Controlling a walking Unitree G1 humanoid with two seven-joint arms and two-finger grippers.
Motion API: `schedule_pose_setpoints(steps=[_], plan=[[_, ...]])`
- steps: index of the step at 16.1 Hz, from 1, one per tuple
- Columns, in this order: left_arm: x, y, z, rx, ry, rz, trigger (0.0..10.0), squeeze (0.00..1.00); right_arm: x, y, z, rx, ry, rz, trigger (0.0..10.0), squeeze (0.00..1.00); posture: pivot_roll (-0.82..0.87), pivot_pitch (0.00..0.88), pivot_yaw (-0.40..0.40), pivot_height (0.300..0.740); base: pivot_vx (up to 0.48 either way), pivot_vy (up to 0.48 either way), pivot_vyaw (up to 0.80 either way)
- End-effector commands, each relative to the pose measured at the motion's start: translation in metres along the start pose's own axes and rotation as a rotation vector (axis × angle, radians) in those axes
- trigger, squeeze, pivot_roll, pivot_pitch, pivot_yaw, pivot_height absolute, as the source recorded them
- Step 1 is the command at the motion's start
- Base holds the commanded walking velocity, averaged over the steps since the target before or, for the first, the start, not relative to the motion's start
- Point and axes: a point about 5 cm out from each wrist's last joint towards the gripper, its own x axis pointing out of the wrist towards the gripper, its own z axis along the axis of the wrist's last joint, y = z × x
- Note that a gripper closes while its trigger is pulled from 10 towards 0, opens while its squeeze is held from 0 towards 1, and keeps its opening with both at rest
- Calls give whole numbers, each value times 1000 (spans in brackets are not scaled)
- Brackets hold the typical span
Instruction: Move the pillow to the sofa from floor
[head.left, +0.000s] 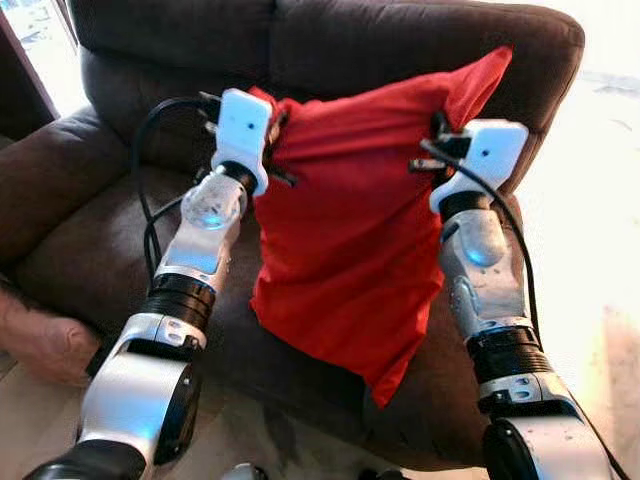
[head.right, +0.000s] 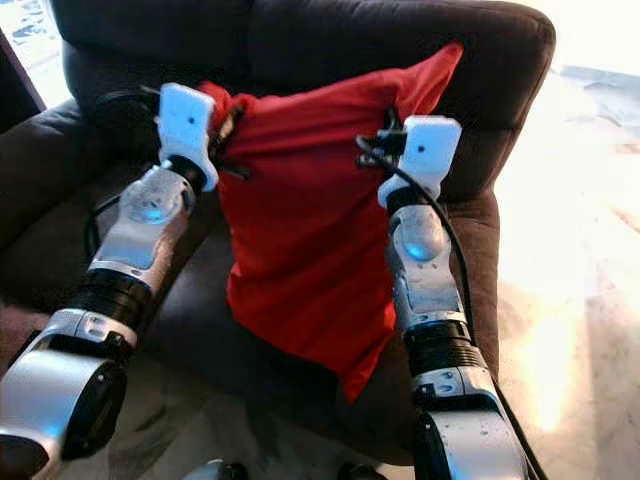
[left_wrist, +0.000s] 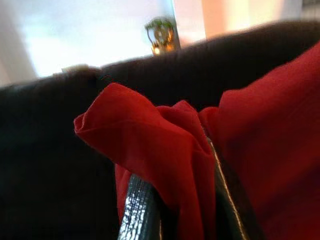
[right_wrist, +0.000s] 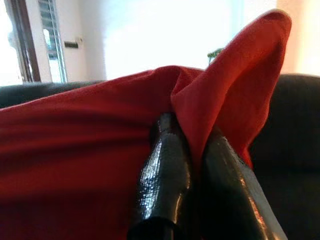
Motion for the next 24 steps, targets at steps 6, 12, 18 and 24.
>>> schedule_pose_setpoints(steps=[6, 12, 18, 24], plan=[[-3, 4, -34, 23, 161, -5, 10000, 0, 10, -20, -10, -17, 67, -130, 10000, 0, 33, 100, -20, 740, 0, 0, 0], [-2, 3, -37, 23, 167, -2, 10000, 1000, 7, -19, -16, -19, 77, -128, 10000, 0, 28, 102, -20, 740, 0, 0, 0], [1, 1, -33, 34, 140, -12, 10000, 1000, 8, -20, -15, -17, 66, -136, 10000, 0, 27, 92, -17, 740, 0, 0, 0], [3, 0, -29, 38, 116, -19, 10000, 1000, 9, -16, -13, -8, 52, -113, 10000, 1000, 30, 83, -18, 740, 0, 0, 0]])
